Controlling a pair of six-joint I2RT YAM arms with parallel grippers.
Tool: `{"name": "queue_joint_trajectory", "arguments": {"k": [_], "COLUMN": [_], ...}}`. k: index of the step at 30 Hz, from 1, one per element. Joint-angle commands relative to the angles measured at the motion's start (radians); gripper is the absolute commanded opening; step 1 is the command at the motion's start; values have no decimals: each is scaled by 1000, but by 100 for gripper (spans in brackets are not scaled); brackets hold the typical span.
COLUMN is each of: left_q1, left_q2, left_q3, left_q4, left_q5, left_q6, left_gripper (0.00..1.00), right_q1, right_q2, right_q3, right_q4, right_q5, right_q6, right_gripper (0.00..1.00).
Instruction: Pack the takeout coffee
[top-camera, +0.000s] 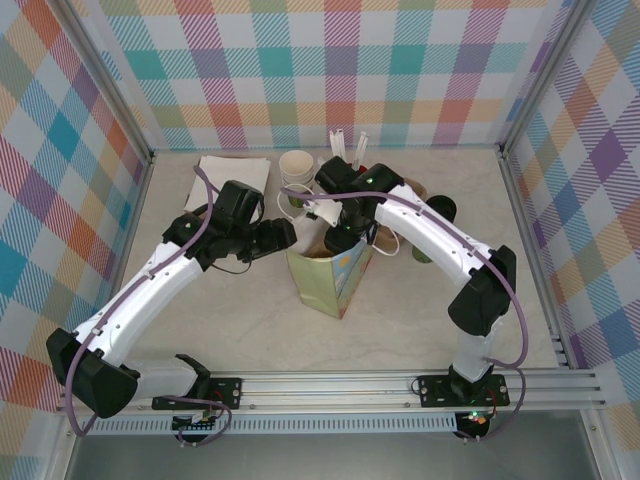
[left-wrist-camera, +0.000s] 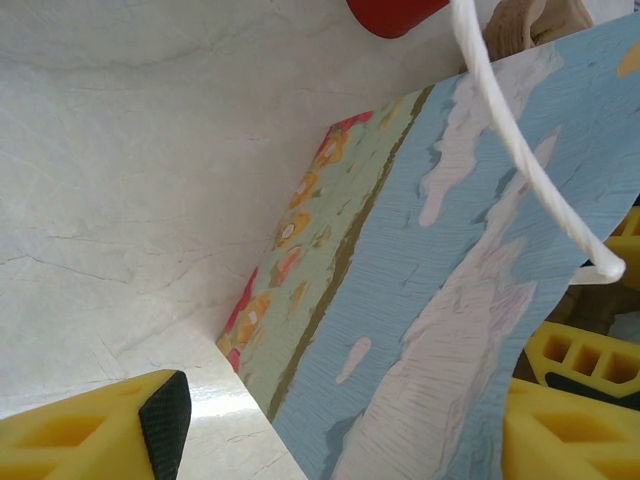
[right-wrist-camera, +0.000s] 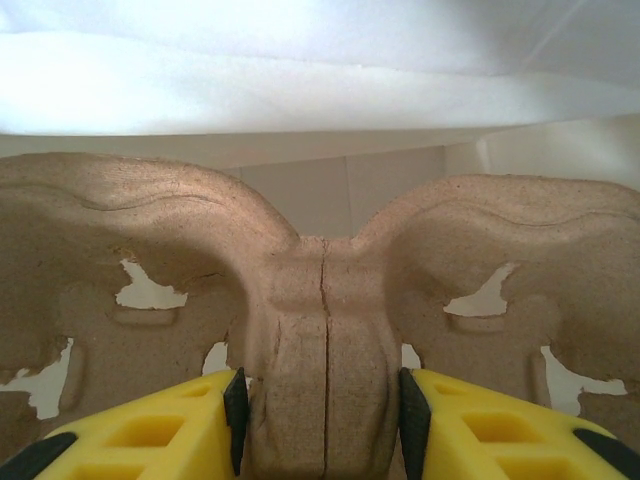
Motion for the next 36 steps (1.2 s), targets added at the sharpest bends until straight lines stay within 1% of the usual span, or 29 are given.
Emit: {"name": "queue_joint_trajectory", "arguments": {"k": [1,9,14,25,30,36], "left_q1": [8,6,6,6,5,5], "left_q2": [-5,-19,-30,-34,-33,-36], "left_q3": [21,13,13,14,13,13], "left_q4": [-21,26,25,36,35,35], "left_q5": [-10,62,76,102,104,103], "left_q6": [13,32,48,54,52,49], "left_gripper": [70,69,66,66,66,66], "right_q1": [7,5,2,-7,-10,-18], "right_q2": [1,50,66,77,77,71], "right_q3": [-20,-17,-19,-4,17,47], "right_q4": [-29,-32,-32,-39,-46,-45], "right_q5": [-12,-6,-10,-27,-26,-24], "right_q6": [-1,2,8,22,34,51], "right_gripper": [45,46,47,49,53,63]}}
